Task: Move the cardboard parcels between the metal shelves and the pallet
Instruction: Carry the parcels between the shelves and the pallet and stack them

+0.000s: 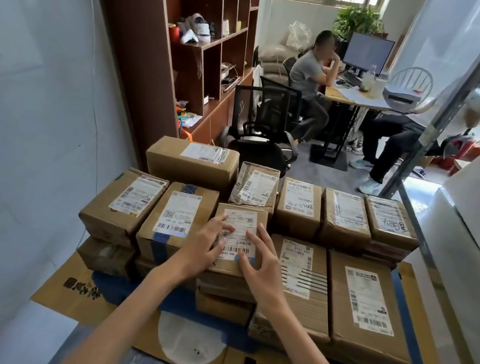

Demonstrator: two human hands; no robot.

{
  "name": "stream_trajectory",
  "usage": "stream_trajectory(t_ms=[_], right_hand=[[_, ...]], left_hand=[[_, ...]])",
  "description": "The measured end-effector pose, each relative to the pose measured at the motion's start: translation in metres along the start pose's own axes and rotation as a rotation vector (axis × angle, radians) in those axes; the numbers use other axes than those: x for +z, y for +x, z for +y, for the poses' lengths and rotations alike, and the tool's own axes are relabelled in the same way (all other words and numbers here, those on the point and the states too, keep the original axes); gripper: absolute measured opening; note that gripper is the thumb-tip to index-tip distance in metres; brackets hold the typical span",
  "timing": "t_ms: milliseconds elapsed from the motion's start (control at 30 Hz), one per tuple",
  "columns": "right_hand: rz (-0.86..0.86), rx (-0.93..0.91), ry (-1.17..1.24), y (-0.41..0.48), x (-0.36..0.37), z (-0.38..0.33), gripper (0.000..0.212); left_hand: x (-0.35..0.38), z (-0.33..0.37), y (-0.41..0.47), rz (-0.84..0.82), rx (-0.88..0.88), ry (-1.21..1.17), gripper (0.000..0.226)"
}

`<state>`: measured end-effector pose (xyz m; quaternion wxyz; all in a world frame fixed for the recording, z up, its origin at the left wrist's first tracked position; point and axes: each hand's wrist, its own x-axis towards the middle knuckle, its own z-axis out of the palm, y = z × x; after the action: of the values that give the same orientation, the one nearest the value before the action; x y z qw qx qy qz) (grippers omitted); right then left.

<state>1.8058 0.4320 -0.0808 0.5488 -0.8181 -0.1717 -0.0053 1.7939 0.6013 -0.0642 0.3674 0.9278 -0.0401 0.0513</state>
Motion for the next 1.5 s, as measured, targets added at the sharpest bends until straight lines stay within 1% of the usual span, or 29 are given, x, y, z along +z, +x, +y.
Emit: stream_trajectory(t_ms=[133,200,300,500,600,733,833,933,1033,1200,1300,1400,1500], right_hand=[[0.013,-0.007,-0.022,-0.005,0.003,0.012,0.049],[0.025,-0.003,-0.03,-0.008,0.003,0.017,0.047],[0.041,-0.003,-0.04,-0.007,0.002,0.017,0.045],[0.068,0.001,-0.185,-0.006,-0.005,0.009,0.045],[0.167,0.015,-0.213,-0.009,-0.022,-0.001,0.039],[0.316,0.052,-0.288,-0.029,-0.053,-0.012,0.035],[0.486,0.103,-0.381,-0.062,-0.082,-0.019,0.032],[0.644,0.228,-0.429,-0.117,-0.116,-0.025,0.031],[0.792,0.349,-0.461,-0.194,-0.143,-0.031,0.03],[1.147,0.602,-0.501,-0.363,-0.158,-0.072,0.028],[1.383,0.725,-0.534,-0.465,-0.14,-0.11,0.027],[1.602,0.803,-0.594,-0.554,-0.104,-0.149,0.024],[1.763,0.875,-0.636,-0.635,-0.058,-0.187,0.019]], left_hand=[[0.009,-0.003,0.0,-0.074,0.044,0.139,0.039],[0.012,-0.003,0.0,-0.087,0.051,0.128,0.039],[0.014,0.001,0.001,-0.071,0.059,0.108,0.04],[0.006,0.004,0.0,-0.044,0.087,0.19,0.041],[-0.003,0.008,0.007,-0.018,0.146,0.206,0.037],[-0.008,0.037,0.019,0.026,0.293,0.211,0.029],[0.008,0.076,0.025,-0.019,0.433,0.189,0.03],[0.037,0.124,0.018,-0.138,0.625,0.159,0.031],[0.074,0.172,-0.005,-0.29,0.811,0.119,0.034],[0.135,0.261,-0.093,-0.543,1.14,-0.014,0.033],[0.159,0.309,-0.168,-0.654,1.316,-0.08,0.032],[0.171,0.348,-0.255,-0.737,1.416,-0.16,0.03],[0.175,0.369,-0.349,-0.835,1.525,-0.246,0.029]])
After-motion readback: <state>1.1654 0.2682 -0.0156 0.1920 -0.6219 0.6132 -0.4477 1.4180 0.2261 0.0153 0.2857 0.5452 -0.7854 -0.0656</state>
